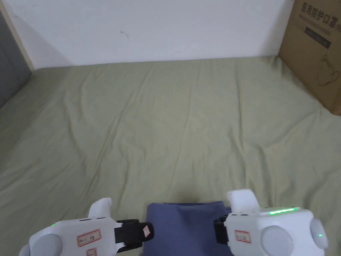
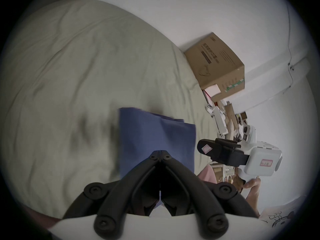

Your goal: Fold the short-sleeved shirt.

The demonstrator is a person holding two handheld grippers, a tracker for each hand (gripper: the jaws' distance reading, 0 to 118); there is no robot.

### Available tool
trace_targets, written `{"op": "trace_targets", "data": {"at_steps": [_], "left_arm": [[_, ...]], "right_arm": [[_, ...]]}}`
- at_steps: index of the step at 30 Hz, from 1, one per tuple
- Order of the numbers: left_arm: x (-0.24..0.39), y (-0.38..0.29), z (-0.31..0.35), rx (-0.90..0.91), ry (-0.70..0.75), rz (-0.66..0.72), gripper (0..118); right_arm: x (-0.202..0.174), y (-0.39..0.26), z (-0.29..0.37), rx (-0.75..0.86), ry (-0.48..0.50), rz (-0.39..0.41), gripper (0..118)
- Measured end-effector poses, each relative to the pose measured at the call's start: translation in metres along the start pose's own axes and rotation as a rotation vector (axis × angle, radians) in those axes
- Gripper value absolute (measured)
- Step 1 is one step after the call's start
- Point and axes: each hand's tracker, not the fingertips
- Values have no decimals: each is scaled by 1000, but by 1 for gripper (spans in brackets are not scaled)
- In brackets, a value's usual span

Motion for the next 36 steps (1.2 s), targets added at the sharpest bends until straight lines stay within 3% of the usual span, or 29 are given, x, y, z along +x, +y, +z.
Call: {"op": "trace_targets", "data": {"at_steps": [4,8,11,12,13,14,15,16,21,24,27,28,29,30,31,33,36], "left_arm": [[-24,-9,7,7,-1,58,0],[-34,-15,5,-9,-9,75,0],[-42,-14,-3,-24,-47,94,0],[-44,-12,-7,-25,-78,109,9],[-47,-9,-11,-28,-107,126,24],[-49,-7,-16,-30,-123,153,53],[-51,-4,-22,-46,-131,159,97],[-53,-1,-30,-75,-153,155,118],[-63,8,-71,-140,-192,217,117],[-66,5,-91,-166,-326,277,117],[-51,1,-97,-188,-358,281,115],[-49,1,-99,-192,-359,287,106],[-49,1,-99,-215,-269,243,83],[-51,3,-101,-227,-141,206,33],[-55,1,-103,-232,-130,218,28],[-74,2,-94,-224,-297,351,28],[-72,11,-72,-204,-201,242,28]], "right_arm": [[-6,-3,-49,-105,-40,52,0],[2,-1,-63,-119,-25,5,0],[4,0,-63,-126,-15,21,0],[4,0,-61,-124,-15,21,0],[4,0,-61,-123,-16,19,0],[4,0,-61,-123,-17,13,0],[4,0,-61,-123,-16,5,0],[5,-1,-61,-122,-15,-3,0],[11,-2,-59,-117,7,-51,0],[12,-2,-60,-119,15,-71,0],[9,-1,-58,-119,9,-65,0],[7,-1,-57,-120,3,-57,0],[5,-1,-56,-121,-11,-48,0],[4,0,-55,-123,-14,-47,0],[4,1,-53,-124,-16,-49,0],[2,4,-46,-117,-16,-66,0],[-3,9,-32,-82,1,-73,0]]}}
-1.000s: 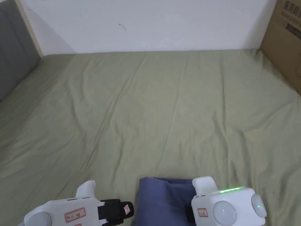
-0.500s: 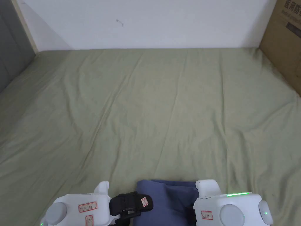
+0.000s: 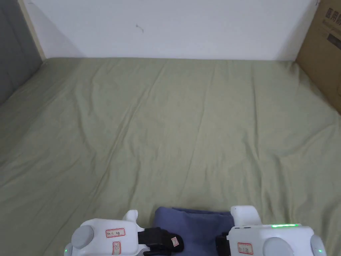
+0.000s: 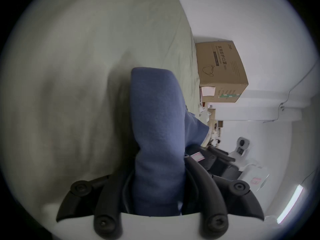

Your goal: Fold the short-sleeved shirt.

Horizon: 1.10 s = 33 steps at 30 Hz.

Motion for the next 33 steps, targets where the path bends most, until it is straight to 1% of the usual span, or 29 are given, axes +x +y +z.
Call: {"op": "trace_targets", "data": {"at_steps": [2,4,6,8,10,11,12,13,14,15,16,17,18,19,22,23,24,26,27,28,29,33], "left_arm": [[7,6,20,6,47,-48,28],[6,10,53,30,109,-61,28],[6,17,87,60,189,-126,28],[-3,23,130,91,313,-162,28],[-17,40,170,132,467,-153,28],[-23,45,189,150,521,-174,28],[-31,51,211,181,571,-161,28],[-39,58,230,193,650,-161,27],[-39,67,241,190,768,-189,27],[-43,73,253,197,891,-222,27],[-49,81,266,149,1003,-294,27],[-55,88,279,130,1083,-320,27],[-53,93,286,133,1159,-323,27],[-63,99,297,146,1222,-315,27],[-85,110,313,127,1428,-308,28],[-93,111,317,119,1462,-316,30],[-97,111,319,101,1499,-342,38],[-100,110,320,112,1515,-351,60],[-99,108,322,123,1507,-337,73],[-97,106,324,157,1501,-320,82],[-94,104,326,166,1476,-307,85],[-65,97,330,226,1357,-256,84]], "right_arm": [[-4,3,8,25,8,2,0],[-9,8,13,42,-2,10,0],[-12,12,11,46,-15,19,0],[-12,16,7,43,-31,18,0],[-14,18,1,36,-32,6,0],[-15,19,-1,28,-28,-3,0],[-15,22,-2,15,-20,-20,0],[-16,24,-3,7,1,-39,0],[-18,26,-4,8,20,-40,0],[-20,29,-5,6,20,-37,0],[-25,32,-5,2,11,-28,0],[-29,34,-6,2,-7,-10,0],[-32,36,-8,4,-26,9,0],[-34,38,-10,3,-35,18,0],[-39,41,-15,-4,-33,15,0],[-40,42,-16,-7,-28,16,0],[-41,42,-17,-9,-26,17,0],[-42,42,-20,-20,-29,29,0],[-42,41,-22,-27,-35,30,0],[-41,41,-24,-32,-36,28,0],[-41,40,-26,-43,-36,24,0],[-38,36,-26,-48,-32,25,0]]}}
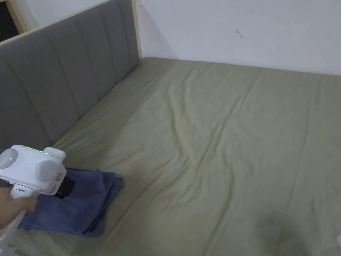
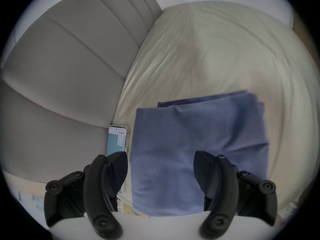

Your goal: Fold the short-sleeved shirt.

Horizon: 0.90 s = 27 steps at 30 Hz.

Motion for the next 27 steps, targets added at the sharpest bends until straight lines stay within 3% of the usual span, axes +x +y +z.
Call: {"op": "trace_targets", "data": {"at_steps": [1,2,4,5,13,19,22,27], "left_arm": [[1,2,11,33,-15,16,81],[4,2,25,66,-33,35,70],[17,1,56,137,-95,65,16],[23,0,69,174,-126,80,2],[118,-27,164,368,-413,149,0],[192,-52,214,576,-316,124,0],[223,-65,234,694,-245,130,0],[250,-63,258,752,-274,165,0]], "right_arm": [[1,-1,1,0,4,-1,0],[3,-2,2,2,8,-4,0],[6,-4,5,11,16,-14,0],[8,-5,7,16,19,-20,0],[28,-14,44,118,47,-52,0],[42,-15,85,278,7,-59,0],[52,-13,106,358,75,-103,0],[44,-6,137,504,-73,-22,0]]}}
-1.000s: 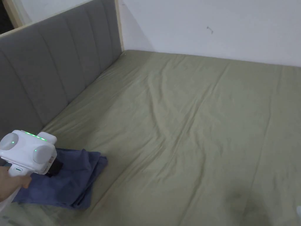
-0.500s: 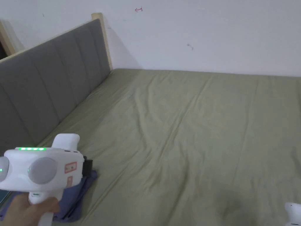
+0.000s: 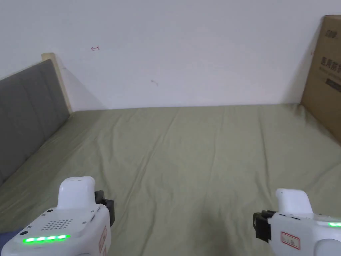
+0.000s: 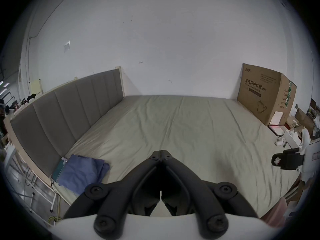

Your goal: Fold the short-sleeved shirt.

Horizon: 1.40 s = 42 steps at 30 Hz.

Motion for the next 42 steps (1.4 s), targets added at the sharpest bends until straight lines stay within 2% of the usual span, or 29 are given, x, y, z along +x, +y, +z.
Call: {"op": "trace_targets", "data": {"at_steps": [5,7,11,14,16,21,27,28,29,31,32,33,34,35,36,38,42], "left_arm": [[27,16,14,109,-9,-41,0],[39,21,24,161,46,-71,0],[52,24,35,215,28,-108,0],[57,28,39,229,8,-100,0],[61,26,45,258,0,-75,0],[70,22,50,291,-27,-96,0],[68,18,52,326,-24,-81,0],[67,18,54,336,-30,-85,5],[67,16,56,350,-37,-89,17],[66,17,55,347,-40,-80,77],[66,17,55,338,-48,-71,103],[66,17,54,328,-51,-58,117],[64,17,54,335,-53,-51,117],[64,16,57,351,-57,-55,116],[66,18,57,347,-56,-57,116],[65,21,56,343,-83,-74,116],[65,25,56,318,-159,-20,116]], "right_arm": [[-6,21,17,130,-16,-7,0],[-13,25,25,190,-67,46,0],[-24,30,39,294,-121,114,0],[-34,21,58,507,-220,144,0],[-40,17,67,575,-250,158,0],[-45,20,64,522,-226,198,0],[-43,16,75,523,-207,139,0],[-42,17,76,523,-211,134,0],[-41,17,76,524,-218,130,0],[-41,16,77,528,-226,129,18],[-40,16,77,530,-230,128,36],[-40,16,77,533,-230,127,70],[-39,16,78,536,-227,124,95],[-37,16,76,537,-226,121,111],[-34,16,75,547,-218,118,118],[-36,14,78,583,-220,125,118],[-38,18,81,586,-230,144,118]]}}
